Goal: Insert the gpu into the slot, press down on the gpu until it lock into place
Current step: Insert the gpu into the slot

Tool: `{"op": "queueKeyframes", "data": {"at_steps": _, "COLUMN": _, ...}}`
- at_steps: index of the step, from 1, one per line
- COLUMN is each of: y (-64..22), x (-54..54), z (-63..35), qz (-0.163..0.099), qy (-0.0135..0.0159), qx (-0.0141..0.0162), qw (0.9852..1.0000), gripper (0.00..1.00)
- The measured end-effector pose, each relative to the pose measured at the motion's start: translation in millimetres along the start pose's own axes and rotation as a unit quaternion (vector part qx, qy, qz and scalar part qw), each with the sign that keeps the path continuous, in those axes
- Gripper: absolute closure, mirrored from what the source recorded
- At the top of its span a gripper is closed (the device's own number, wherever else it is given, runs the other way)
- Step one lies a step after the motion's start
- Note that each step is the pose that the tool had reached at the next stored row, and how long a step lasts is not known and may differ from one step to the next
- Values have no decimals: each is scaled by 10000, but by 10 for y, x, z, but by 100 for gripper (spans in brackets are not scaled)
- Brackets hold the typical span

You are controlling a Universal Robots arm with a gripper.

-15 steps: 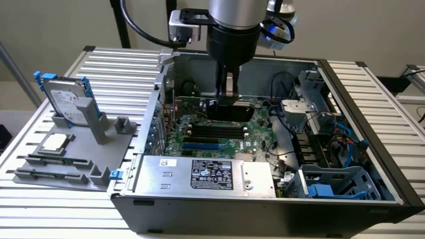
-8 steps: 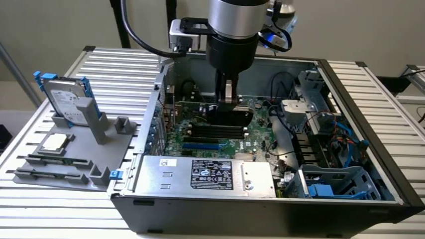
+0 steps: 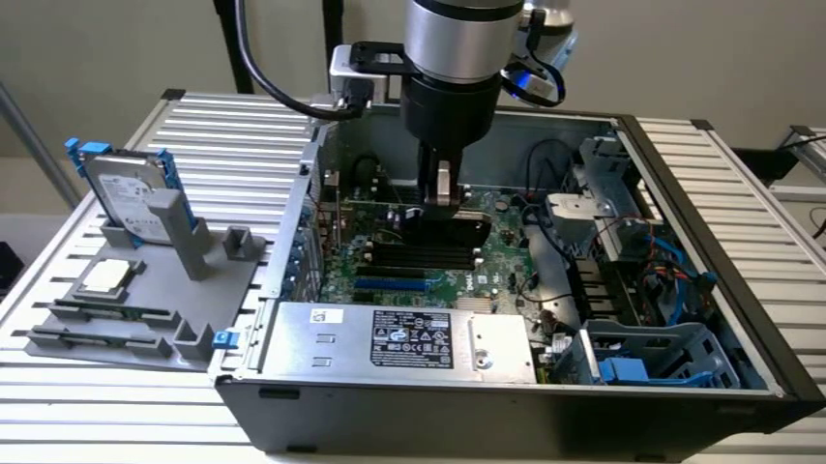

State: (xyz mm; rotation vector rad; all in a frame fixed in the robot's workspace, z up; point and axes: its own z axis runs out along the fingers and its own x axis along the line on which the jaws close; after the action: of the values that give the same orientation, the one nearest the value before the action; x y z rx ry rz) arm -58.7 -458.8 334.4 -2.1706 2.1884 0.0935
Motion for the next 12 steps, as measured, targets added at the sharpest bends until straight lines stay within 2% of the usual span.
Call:
{"op": "queueKeyframes", "data": {"at_steps": 5, "y": 0, "x": 1, "z": 9, "qz": 0, "qy": -2, "qx": 1, "qw": 10000, "gripper": 74}}
{"op": "queueKeyframes", "data": {"at_steps": 12, "y": 17, "x": 7, "z": 76, "qz": 5, "qy": -1, "qx": 2, "qw": 10000, "gripper": 74}}
